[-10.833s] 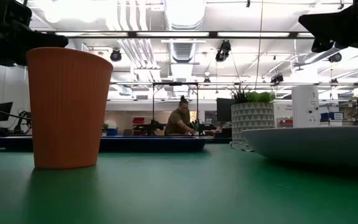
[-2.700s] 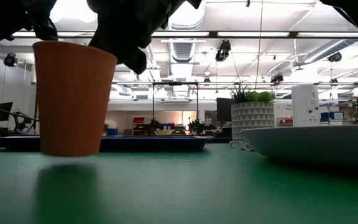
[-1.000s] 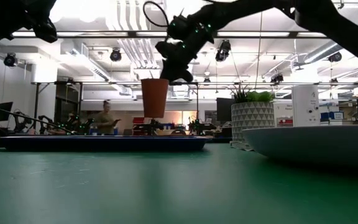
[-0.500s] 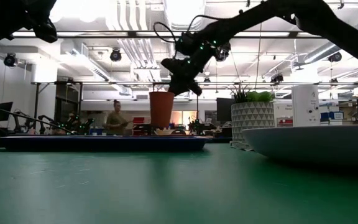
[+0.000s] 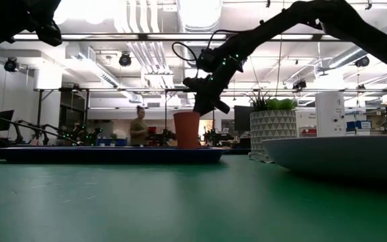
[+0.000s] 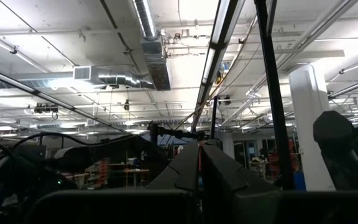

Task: Pick and place plate/cup/fork/spoon on tray
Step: Put the orange cup to the top right side of the dark blue tray

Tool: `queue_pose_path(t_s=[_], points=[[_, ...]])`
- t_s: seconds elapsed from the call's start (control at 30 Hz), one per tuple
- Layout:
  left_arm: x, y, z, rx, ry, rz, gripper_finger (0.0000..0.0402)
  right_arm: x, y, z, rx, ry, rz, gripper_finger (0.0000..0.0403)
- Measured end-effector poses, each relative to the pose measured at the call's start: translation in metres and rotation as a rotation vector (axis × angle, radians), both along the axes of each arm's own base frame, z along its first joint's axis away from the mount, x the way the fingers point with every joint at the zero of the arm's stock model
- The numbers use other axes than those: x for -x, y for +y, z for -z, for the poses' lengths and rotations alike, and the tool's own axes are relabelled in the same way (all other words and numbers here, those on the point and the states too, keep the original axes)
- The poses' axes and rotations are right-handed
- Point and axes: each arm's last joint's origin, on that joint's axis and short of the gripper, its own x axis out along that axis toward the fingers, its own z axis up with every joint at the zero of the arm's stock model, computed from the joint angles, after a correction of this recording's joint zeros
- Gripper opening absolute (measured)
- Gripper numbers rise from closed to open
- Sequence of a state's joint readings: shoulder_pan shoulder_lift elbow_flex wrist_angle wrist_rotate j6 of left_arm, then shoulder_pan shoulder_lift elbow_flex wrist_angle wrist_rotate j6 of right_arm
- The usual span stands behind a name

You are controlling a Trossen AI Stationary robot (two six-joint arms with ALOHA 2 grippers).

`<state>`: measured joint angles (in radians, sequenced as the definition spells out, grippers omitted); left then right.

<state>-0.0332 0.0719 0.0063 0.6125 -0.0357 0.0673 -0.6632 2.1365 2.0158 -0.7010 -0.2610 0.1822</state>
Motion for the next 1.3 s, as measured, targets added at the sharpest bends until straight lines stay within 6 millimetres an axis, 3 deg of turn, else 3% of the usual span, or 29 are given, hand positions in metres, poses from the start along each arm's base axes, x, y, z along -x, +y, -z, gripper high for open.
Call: queue_pose_path(t_s=[0.2, 0.77, 1.13, 1.3], points=[[0.000, 0.000, 0.000, 0.000, 0.000, 0.000, 0.0000, 0.001, 0.002, 0.009, -0.010, 0.023, -0.010, 0.0008], [0.000, 0.000, 0.000, 0.000, 0.000, 0.000, 0.0000, 0.001, 0.001, 0.009, 0.016, 0.032, 0.001, 0.0011], [0.000, 0.000, 0.000, 0.000, 0.000, 0.000, 0.0000, 0.001, 0.001, 0.008, 0.006, 0.026, 0.018, 0.0085], [0.000, 0.000, 0.000, 0.000, 0.000, 0.000, 0.0000, 0.005, 0.004, -0.009, 0.005, 0.010, 0.029, 0.0108]])
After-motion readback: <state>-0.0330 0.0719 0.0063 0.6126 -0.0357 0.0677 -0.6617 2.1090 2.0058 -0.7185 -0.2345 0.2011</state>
